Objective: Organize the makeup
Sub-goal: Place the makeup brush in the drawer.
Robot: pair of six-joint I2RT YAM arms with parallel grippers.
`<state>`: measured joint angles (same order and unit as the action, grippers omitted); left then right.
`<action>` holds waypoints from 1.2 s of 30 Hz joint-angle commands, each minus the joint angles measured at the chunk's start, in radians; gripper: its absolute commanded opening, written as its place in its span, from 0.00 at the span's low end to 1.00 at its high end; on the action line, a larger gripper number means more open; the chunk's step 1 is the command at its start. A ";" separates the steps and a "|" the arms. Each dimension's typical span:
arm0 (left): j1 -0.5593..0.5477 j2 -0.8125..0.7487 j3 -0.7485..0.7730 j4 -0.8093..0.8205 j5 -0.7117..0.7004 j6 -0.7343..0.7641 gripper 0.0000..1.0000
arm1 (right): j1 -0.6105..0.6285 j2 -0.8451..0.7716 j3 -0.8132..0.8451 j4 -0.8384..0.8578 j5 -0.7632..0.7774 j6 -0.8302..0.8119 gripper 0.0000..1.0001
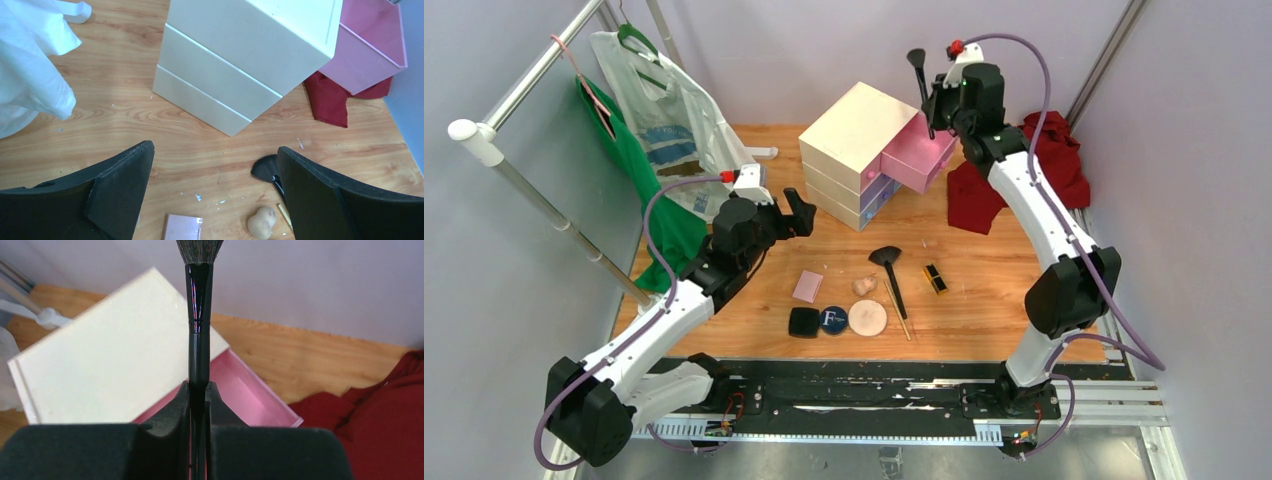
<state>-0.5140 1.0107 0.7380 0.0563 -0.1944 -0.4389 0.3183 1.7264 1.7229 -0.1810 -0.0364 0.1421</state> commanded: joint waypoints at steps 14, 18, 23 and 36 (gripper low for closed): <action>-0.006 -0.015 0.011 0.024 0.017 0.002 0.98 | -0.033 0.013 0.501 -0.534 -0.152 0.035 0.00; -0.006 -0.031 0.005 0.023 0.018 0.000 0.98 | -0.054 -0.027 0.479 -0.576 -0.216 0.091 0.00; -0.006 -0.049 0.001 0.018 0.020 0.001 0.98 | -0.058 -0.053 0.419 -0.618 -0.218 0.110 0.00; -0.006 -0.074 -0.005 0.010 0.021 0.000 0.98 | -0.058 -0.121 0.178 -0.583 -0.221 0.134 0.01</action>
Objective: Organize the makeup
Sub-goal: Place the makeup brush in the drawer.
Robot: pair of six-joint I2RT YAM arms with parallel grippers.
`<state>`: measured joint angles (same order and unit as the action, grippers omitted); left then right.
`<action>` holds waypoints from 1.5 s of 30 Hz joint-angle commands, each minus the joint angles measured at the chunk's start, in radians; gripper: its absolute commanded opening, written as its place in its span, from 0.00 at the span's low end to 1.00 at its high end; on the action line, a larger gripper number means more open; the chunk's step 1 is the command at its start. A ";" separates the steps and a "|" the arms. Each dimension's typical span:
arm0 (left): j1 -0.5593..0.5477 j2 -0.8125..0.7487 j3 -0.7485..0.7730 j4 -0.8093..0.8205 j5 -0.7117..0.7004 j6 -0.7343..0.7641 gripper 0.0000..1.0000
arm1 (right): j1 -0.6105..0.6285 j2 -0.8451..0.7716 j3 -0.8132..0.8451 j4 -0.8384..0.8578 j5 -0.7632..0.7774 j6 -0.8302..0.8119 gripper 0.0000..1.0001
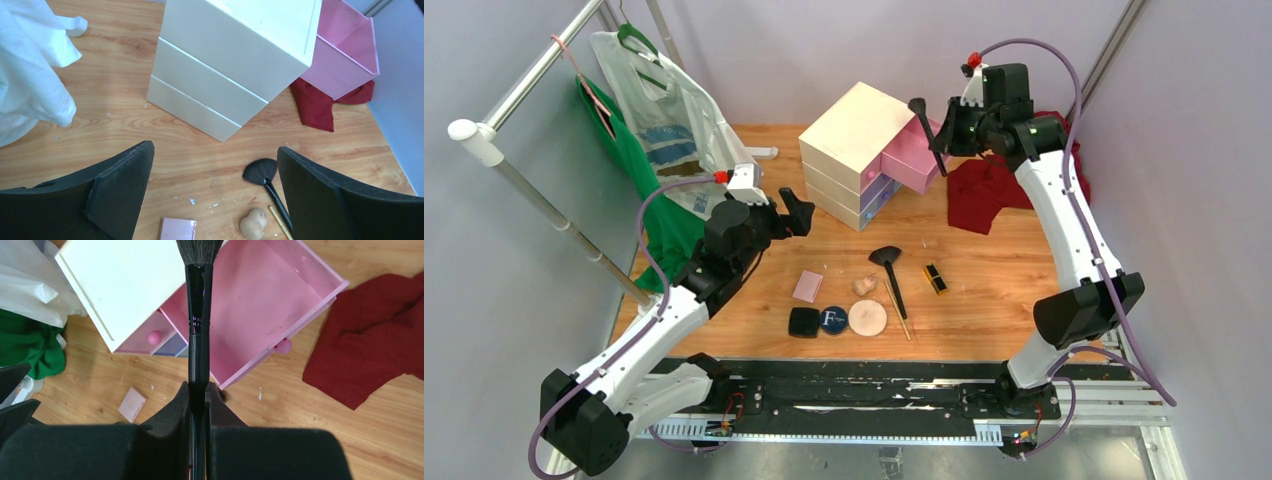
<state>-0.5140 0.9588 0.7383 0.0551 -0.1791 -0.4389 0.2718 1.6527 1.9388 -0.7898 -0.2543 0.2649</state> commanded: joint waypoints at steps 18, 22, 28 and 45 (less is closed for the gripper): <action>-0.006 -0.005 -0.002 0.016 0.011 -0.006 0.98 | -0.007 0.065 -0.185 0.372 0.065 -0.019 0.01; -0.007 -0.022 -0.006 0.032 0.014 -0.010 0.98 | -0.002 0.110 -0.185 0.425 0.078 -0.020 0.01; -0.006 -0.032 -0.003 0.033 0.014 -0.010 0.98 | -0.001 0.192 -0.136 0.443 0.096 -0.035 0.01; -0.006 0.016 0.023 0.038 0.008 -0.004 0.98 | -0.001 0.167 -0.182 0.430 0.117 -0.076 0.07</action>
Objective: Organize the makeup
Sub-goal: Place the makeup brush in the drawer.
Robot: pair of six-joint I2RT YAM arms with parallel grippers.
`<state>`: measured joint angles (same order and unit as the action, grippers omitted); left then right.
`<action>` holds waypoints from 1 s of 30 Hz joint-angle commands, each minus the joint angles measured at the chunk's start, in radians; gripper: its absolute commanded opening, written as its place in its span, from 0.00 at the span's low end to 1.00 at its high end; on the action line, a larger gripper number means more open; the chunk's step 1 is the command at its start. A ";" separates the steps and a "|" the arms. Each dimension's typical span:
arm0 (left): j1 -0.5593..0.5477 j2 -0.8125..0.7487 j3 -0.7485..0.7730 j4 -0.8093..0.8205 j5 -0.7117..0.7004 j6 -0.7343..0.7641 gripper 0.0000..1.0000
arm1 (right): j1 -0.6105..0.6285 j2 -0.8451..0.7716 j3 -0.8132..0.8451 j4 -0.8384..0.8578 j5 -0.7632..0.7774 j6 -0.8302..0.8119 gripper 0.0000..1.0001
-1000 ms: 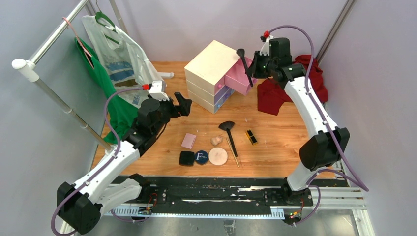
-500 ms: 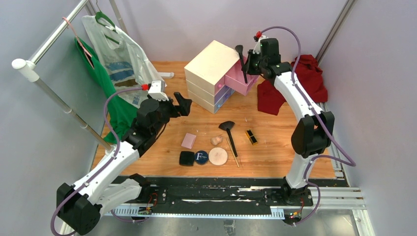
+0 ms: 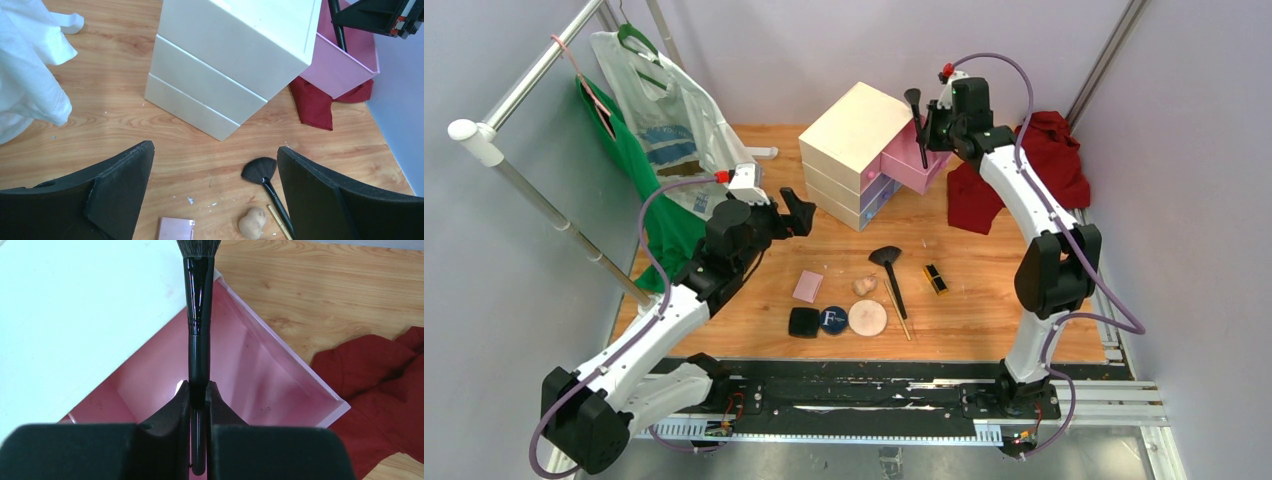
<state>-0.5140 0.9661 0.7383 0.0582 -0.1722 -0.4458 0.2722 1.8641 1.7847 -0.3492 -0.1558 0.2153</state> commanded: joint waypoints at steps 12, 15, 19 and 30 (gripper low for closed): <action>-0.006 0.134 0.221 0.035 -0.013 0.059 0.98 | -0.001 -0.120 -0.096 -0.020 0.001 -0.005 0.23; -0.006 0.181 0.289 0.035 -0.011 0.077 0.98 | -0.001 -0.125 -0.097 -0.019 -0.003 -0.001 0.29; -0.006 0.264 0.379 0.039 0.002 0.099 0.98 | 0.000 -0.134 -0.097 -0.009 -0.004 0.002 0.34; -0.006 0.573 0.633 0.060 0.023 0.163 0.98 | 0.004 -0.200 -0.111 0.018 0.022 -0.012 0.56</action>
<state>-0.5140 1.4593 1.2861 0.0929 -0.1638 -0.3294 0.2726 1.7290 1.6897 -0.3588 -0.1558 0.2180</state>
